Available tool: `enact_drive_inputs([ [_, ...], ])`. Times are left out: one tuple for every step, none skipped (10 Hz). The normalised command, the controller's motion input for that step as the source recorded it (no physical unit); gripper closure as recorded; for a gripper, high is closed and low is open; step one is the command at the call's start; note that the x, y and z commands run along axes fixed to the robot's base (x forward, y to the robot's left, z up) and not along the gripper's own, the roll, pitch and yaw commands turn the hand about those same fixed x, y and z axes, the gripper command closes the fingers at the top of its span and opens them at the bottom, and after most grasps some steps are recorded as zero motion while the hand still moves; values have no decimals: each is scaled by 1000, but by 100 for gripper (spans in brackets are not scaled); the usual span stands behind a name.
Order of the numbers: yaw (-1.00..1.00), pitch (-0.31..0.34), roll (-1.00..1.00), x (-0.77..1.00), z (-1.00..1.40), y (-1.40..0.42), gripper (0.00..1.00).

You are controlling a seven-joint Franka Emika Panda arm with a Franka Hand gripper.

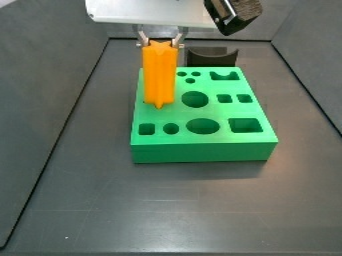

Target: Insert the star object.

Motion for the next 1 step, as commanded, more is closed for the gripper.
enact_drive_inputs([
  [0, 0, 0, 0, 0, 0, 100],
])
